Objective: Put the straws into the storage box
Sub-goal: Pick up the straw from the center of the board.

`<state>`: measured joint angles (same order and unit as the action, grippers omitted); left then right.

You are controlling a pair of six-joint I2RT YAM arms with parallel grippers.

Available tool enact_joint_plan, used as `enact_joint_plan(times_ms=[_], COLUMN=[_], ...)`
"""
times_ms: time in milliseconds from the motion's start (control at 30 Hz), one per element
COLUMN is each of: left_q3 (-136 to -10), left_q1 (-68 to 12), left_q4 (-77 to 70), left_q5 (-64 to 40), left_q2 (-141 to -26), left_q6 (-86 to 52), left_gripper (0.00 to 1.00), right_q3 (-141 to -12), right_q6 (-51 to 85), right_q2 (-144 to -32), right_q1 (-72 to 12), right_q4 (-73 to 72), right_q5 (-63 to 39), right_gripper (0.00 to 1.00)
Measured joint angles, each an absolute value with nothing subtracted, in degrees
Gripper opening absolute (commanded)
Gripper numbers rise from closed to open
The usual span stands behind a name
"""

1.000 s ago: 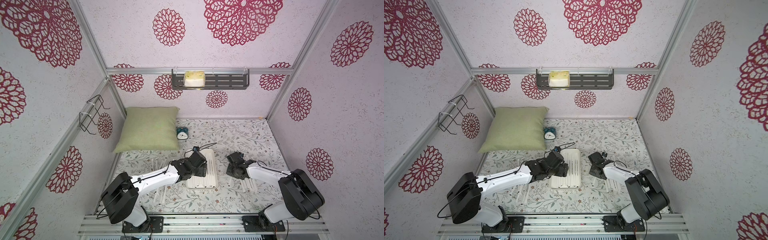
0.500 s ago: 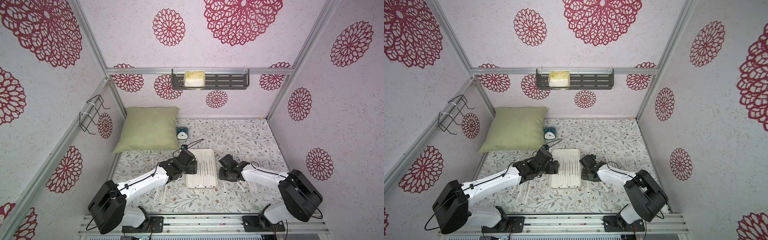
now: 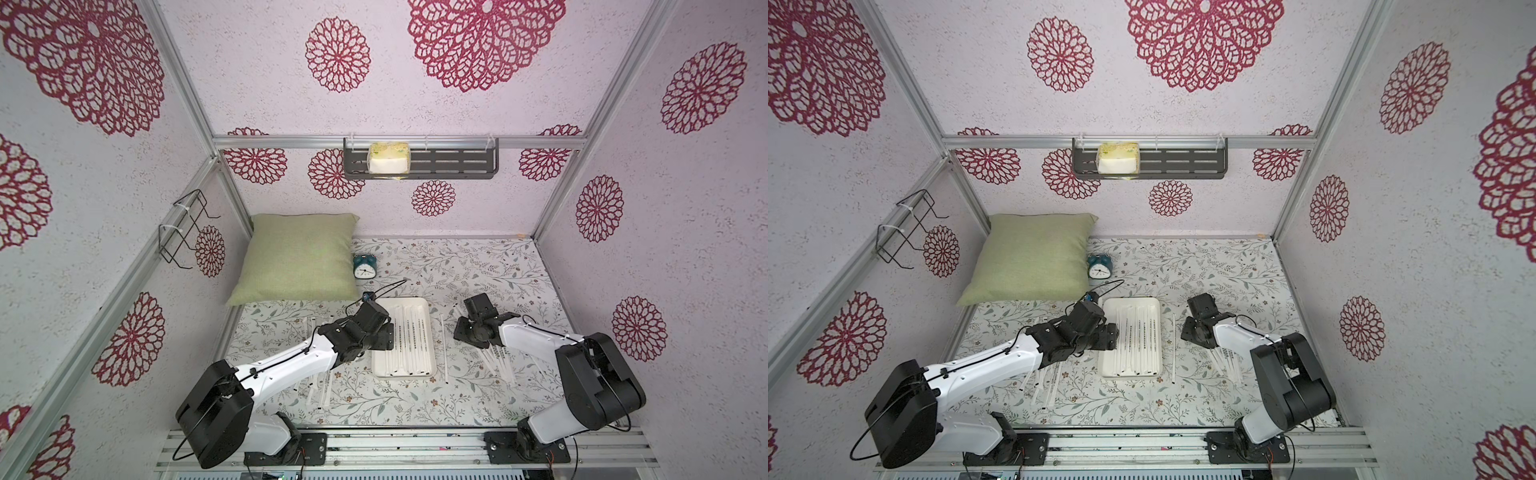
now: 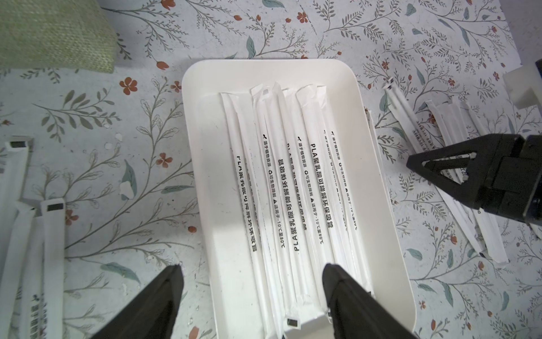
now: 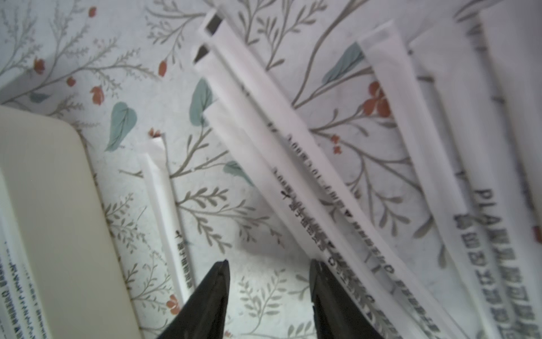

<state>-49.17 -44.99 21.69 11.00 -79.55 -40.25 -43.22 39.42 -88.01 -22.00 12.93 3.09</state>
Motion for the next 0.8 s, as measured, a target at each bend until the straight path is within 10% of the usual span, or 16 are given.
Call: enact_joint_plan(times_ms=[800], left_q3=[-44.36], left_q1=[-41.06], left_q4=[21.69], left_q5=[11.0], left_q2=[-74.24], left_q6=[-41.21], left_gripper=[0.82], right_q3=[-50.3], right_q6=[39.62], right_q2=[-94.35], right_q1=[-34.2], right_q4=[15.51], right_q5=[6.5], right_gripper=[0.08])
